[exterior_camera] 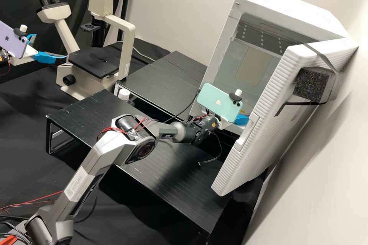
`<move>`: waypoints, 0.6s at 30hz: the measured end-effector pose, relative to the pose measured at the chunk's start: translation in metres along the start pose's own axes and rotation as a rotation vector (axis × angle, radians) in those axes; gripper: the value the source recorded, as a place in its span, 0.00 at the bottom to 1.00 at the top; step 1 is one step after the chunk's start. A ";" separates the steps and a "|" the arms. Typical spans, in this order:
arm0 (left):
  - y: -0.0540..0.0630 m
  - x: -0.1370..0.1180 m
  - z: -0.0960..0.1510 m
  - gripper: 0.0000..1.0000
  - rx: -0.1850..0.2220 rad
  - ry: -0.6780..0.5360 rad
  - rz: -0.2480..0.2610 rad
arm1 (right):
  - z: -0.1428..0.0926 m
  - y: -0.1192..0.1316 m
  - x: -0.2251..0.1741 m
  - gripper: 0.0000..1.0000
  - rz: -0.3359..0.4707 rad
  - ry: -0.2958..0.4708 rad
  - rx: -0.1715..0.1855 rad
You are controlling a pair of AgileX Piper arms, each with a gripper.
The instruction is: Return the petri dish to the incubator.
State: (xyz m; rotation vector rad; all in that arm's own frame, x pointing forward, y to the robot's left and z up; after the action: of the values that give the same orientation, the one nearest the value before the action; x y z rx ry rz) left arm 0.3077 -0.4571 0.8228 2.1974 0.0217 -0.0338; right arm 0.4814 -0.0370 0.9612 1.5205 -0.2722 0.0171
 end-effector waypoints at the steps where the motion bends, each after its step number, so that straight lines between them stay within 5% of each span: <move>1: 0.000 0.000 0.000 1.00 0.000 0.000 0.000 | -0.001 0.000 -0.003 1.00 -0.002 0.000 0.003; 9: 0.000 0.000 0.000 1.00 0.000 0.000 0.000 | 0.002 0.012 -0.041 1.00 0.024 0.027 -0.019; 18: 0.000 0.000 0.000 1.00 0.000 0.000 0.000 | 0.006 0.030 -0.113 1.00 0.137 0.110 0.082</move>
State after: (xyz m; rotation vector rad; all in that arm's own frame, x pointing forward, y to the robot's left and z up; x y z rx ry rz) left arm 0.3077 -0.4571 0.8228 2.1974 0.0217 -0.0338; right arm 0.3652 -0.0230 0.9697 1.5736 -0.2900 0.2221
